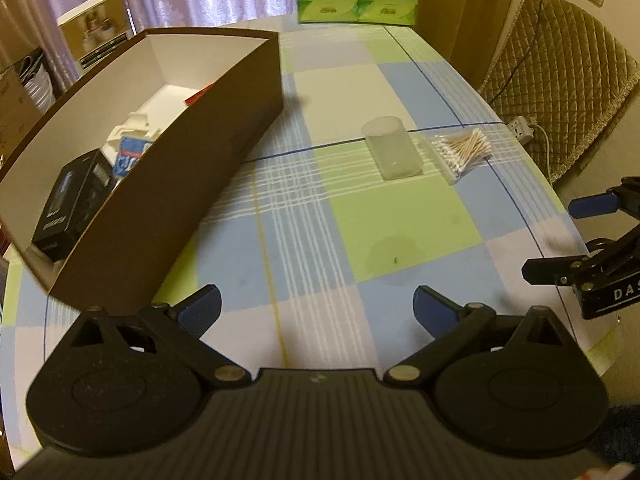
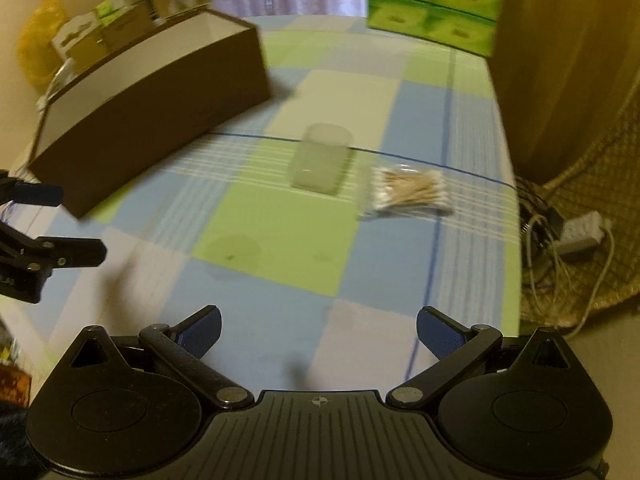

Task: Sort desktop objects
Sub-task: 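Move both tools away from the box toward the cup and cotton swabs, then grasp the clear plastic cup with the left tool while the right tool grasps the cotton-swab bag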

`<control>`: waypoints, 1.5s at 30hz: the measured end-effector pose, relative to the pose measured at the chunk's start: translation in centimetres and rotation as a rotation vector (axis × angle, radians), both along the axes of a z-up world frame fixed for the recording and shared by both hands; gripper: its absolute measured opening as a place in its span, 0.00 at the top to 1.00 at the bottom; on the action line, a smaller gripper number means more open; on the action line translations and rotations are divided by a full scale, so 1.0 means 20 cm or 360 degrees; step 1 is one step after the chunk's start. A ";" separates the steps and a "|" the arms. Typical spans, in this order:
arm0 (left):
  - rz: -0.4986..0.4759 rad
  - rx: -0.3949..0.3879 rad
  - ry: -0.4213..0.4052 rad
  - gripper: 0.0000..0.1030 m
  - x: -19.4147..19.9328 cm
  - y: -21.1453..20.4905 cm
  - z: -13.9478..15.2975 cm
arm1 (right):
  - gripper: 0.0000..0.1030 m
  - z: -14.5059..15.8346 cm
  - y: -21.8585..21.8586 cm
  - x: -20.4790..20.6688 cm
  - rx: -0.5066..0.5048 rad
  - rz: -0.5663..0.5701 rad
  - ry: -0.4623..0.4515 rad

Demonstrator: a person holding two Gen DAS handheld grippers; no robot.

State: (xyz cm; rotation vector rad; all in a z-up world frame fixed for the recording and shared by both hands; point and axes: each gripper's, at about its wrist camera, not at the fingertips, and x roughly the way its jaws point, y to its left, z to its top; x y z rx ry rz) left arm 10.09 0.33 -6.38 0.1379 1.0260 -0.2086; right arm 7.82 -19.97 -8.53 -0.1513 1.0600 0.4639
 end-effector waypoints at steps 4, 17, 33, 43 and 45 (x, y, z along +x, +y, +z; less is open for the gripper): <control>-0.0037 0.0009 -0.0017 0.03 0.07 -0.05 -0.02 | 0.02 -0.02 -0.05 0.05 0.0006 -0.0108 -0.0031; -0.0140 0.0037 -0.0046 0.03 0.36 -0.22 -0.11 | 0.02 -0.07 -0.13 0.28 0.0042 -0.0244 -0.0162; -0.0232 0.0062 -0.0042 0.03 0.66 -0.40 -0.23 | 0.02 -0.19 -0.14 0.52 0.0094 -0.0231 -0.0187; -0.0251 0.0081 -0.0012 0.03 0.76 -0.42 -0.29 | 0.02 -0.31 -0.09 0.64 0.0070 -0.0136 -0.0200; -0.0258 0.0086 -0.0006 0.03 0.77 -0.42 -0.30 | 0.02 -0.34 -0.09 0.65 0.0045 -0.0112 -0.0209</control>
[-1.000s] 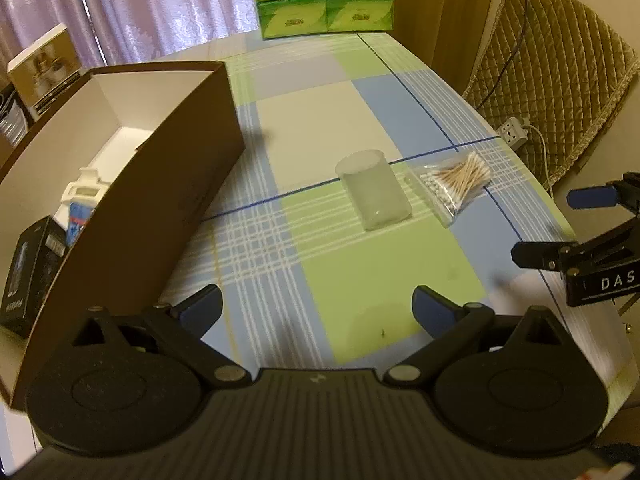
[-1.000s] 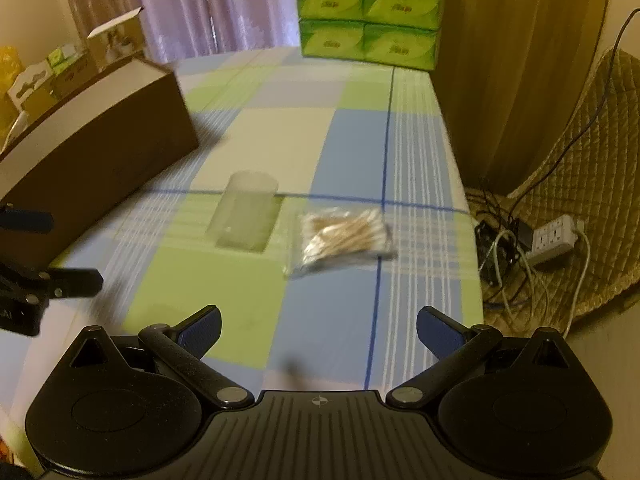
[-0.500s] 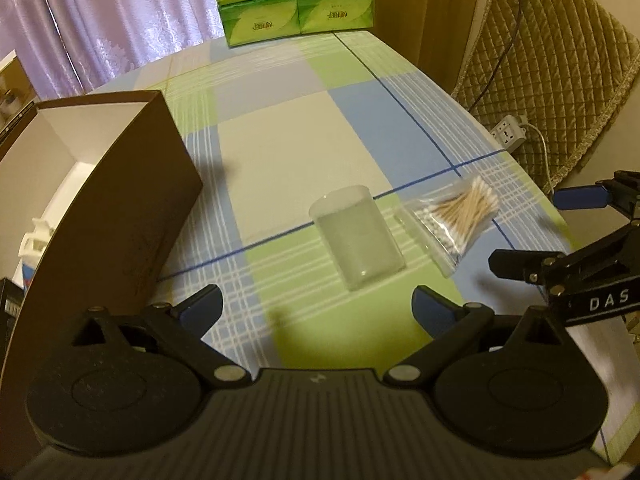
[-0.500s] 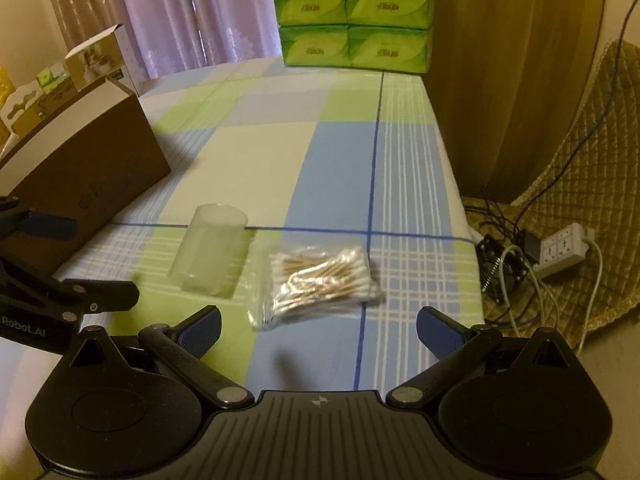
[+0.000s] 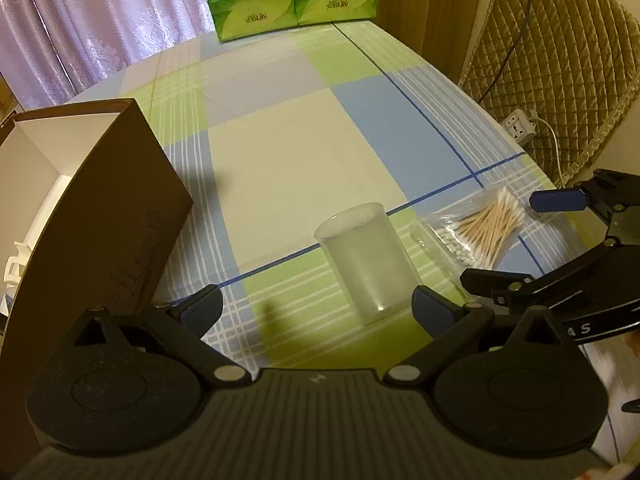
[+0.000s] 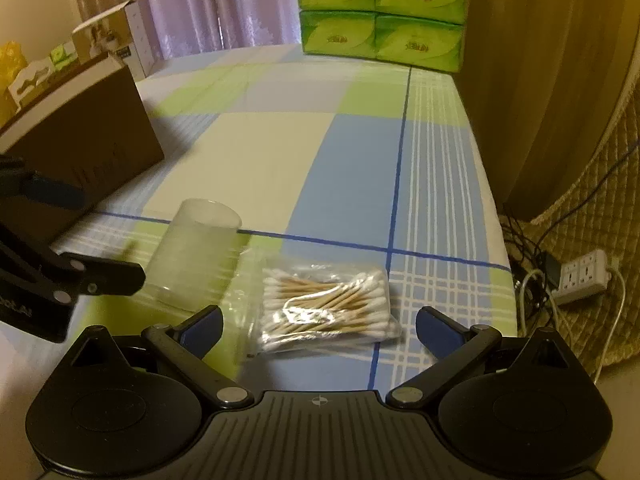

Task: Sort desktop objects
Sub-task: 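Grasp the clear plastic cup with the left tool while the right tool grasps the cotton-swab bag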

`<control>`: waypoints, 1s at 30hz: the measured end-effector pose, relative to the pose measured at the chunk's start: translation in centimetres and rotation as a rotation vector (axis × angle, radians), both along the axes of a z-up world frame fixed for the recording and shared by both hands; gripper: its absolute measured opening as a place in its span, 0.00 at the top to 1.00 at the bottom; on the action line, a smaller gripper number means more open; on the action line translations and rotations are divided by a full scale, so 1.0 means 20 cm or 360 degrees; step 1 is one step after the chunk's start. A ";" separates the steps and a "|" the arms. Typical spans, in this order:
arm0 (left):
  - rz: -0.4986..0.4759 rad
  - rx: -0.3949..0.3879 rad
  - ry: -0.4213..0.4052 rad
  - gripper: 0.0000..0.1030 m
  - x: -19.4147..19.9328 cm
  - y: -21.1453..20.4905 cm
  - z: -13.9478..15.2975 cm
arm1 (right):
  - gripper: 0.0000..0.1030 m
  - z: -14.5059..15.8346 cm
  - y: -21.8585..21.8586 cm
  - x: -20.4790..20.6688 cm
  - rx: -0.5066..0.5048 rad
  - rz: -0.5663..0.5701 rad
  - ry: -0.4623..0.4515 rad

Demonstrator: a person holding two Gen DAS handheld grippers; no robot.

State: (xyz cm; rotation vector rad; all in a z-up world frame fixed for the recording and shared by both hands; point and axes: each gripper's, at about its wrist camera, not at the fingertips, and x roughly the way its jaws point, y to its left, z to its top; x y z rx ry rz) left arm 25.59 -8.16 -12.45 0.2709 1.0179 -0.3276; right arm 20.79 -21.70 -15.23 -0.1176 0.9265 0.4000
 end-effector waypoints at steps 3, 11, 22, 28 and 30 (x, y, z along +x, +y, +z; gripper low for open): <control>-0.0012 0.0004 0.0005 0.03 0.01 0.00 -0.01 | 0.16 -0.03 0.02 0.01 -0.0061 0.0063 -0.0003; -0.0048 -0.0017 0.0020 0.03 0.05 -0.05 -0.03 | 0.32 -0.04 -0.03 0.05 -0.0044 -0.0003 -0.0014; -0.0049 -0.0010 0.0028 0.14 0.14 -0.16 -0.12 | 0.33 -0.01 -0.13 0.07 -0.0004 -0.0150 0.0026; -0.0052 -0.0036 0.0045 0.45 0.16 -0.16 -0.16 | 0.13 0.04 -0.16 0.05 0.0000 -0.0058 -0.0011; -0.0042 -0.0039 0.0052 0.51 0.17 -0.14 -0.17 | 0.12 0.05 -0.18 0.05 -0.0006 0.0005 -0.0030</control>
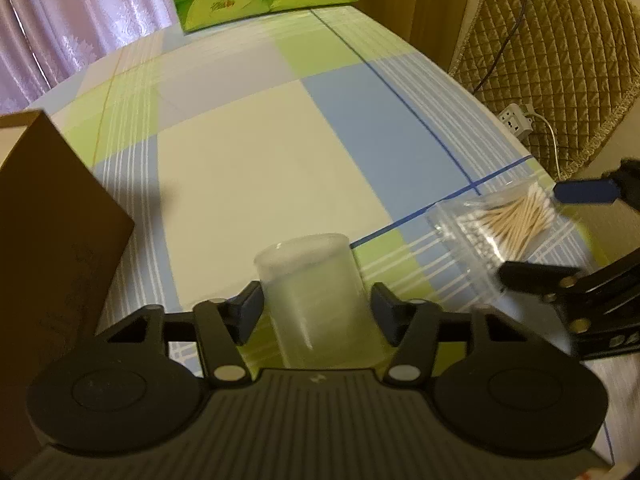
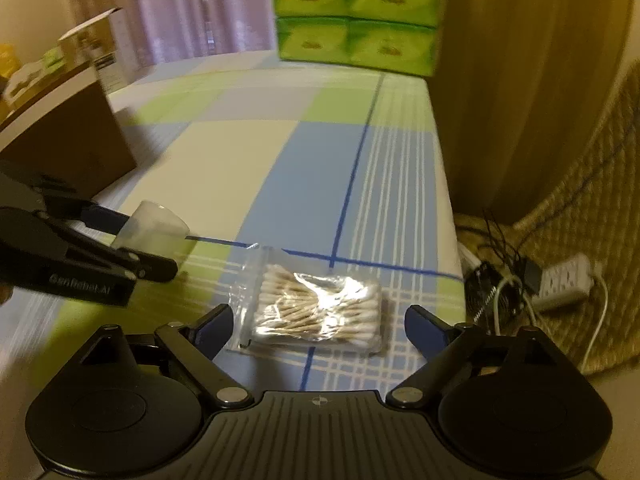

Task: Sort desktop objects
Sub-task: 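Grasp the clear plastic cup with the left tool while the right tool grasps the cotton-swab bag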

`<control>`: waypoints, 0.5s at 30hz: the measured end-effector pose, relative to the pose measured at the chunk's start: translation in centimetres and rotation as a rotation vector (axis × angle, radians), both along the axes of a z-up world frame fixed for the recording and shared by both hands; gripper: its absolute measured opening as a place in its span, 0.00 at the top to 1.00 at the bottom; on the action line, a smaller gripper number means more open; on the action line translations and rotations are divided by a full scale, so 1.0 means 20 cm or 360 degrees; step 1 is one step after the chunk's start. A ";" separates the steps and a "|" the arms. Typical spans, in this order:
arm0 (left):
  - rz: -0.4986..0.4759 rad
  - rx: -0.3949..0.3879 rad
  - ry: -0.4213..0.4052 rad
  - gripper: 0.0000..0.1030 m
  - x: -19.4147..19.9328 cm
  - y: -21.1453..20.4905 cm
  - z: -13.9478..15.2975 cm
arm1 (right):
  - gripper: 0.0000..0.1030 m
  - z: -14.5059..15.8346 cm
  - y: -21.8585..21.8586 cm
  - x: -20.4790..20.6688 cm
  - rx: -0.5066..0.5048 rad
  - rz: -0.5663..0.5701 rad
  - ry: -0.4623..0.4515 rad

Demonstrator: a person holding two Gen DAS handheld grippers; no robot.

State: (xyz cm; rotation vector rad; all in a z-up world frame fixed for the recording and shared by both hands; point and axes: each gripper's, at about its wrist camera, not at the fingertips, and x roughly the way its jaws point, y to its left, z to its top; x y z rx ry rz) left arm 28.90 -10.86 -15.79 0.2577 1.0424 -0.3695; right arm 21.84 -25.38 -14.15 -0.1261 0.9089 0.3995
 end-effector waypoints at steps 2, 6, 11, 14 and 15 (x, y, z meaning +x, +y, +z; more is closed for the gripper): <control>0.0005 -0.0012 0.0006 0.53 -0.01 0.04 0.00 | 0.12 0.01 -0.01 0.00 -0.0012 0.0079 -0.0026; 0.0039 0.0030 -0.0002 0.53 -0.03 0.13 0.00 | 0.12 0.02 -0.01 -0.01 -0.0107 0.0367 -0.0121; 0.0137 0.0023 0.0036 0.53 -0.06 0.28 0.01 | 0.15 -0.04 0.03 0.00 -0.0266 0.0685 -0.0190; 0.0176 0.0016 0.0056 0.53 -0.11 0.35 0.02 | 0.38 -0.08 0.06 0.02 -0.0296 0.0769 -0.0164; 0.0185 0.0011 0.0065 0.53 -0.13 0.36 0.02 | 0.43 -0.09 0.07 0.02 -0.0309 0.0775 -0.0146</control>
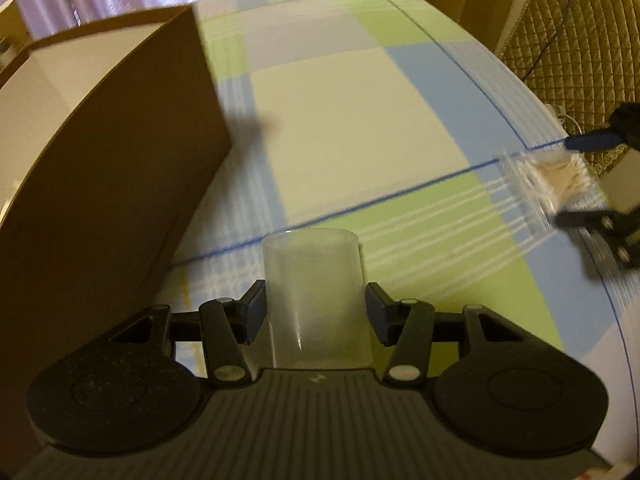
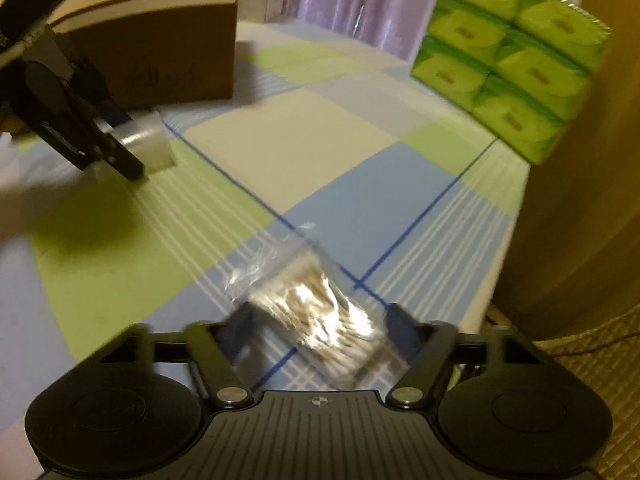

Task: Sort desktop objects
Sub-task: 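Grasp the clear plastic cup with the left tool while the right tool grasps the cotton-swab bag, then lift the cup and cotton-swab bag and carry both over the box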

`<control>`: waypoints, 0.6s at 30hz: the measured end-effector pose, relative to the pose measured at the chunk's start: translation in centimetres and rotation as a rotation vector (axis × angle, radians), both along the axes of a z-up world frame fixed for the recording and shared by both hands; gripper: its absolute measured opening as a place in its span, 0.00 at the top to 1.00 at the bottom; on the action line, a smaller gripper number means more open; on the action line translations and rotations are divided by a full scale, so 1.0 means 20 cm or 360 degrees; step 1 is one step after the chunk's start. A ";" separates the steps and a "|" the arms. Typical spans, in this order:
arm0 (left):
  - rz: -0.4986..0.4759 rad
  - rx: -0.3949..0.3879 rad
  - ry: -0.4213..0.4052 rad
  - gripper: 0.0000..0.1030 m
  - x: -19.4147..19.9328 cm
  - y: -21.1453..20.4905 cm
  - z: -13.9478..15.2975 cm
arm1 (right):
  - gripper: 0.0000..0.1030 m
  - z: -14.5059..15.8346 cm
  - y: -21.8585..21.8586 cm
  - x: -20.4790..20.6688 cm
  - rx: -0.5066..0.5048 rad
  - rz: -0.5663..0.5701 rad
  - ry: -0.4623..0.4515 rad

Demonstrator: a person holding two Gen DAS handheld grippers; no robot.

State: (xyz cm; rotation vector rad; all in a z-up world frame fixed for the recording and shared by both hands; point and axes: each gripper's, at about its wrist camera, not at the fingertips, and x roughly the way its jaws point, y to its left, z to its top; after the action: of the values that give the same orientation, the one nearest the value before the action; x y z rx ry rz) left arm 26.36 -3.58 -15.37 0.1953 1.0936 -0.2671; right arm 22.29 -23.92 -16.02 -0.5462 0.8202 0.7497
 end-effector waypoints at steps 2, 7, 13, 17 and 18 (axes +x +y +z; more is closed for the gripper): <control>0.0021 -0.0008 0.0014 0.53 -0.03 0.03 0.01 | 0.59 0.00 0.02 0.00 0.0035 -0.0002 0.0048; 0.0086 -0.0038 0.0050 0.53 -0.11 0.11 0.01 | 0.68 -0.01 0.13 -0.04 0.0097 -0.0092 0.0204; 0.0134 -0.0072 0.0069 0.53 -0.14 0.15 0.02 | 0.37 -0.02 0.28 -0.11 0.0145 -0.0247 0.0236; 0.0125 -0.0042 0.0057 0.54 -0.13 0.13 0.01 | 0.36 -0.03 0.34 -0.06 0.0144 -0.0322 0.0216; 0.0124 -0.0043 0.0052 0.54 -0.12 0.13 0.01 | 0.37 -0.03 0.35 -0.05 0.0150 -0.0349 0.0232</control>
State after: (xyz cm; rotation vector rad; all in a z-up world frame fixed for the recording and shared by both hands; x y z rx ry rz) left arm 23.95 -1.07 -15.21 0.1245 1.1270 -0.2158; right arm 21.21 -16.99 -16.67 -0.3132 0.9575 0.6271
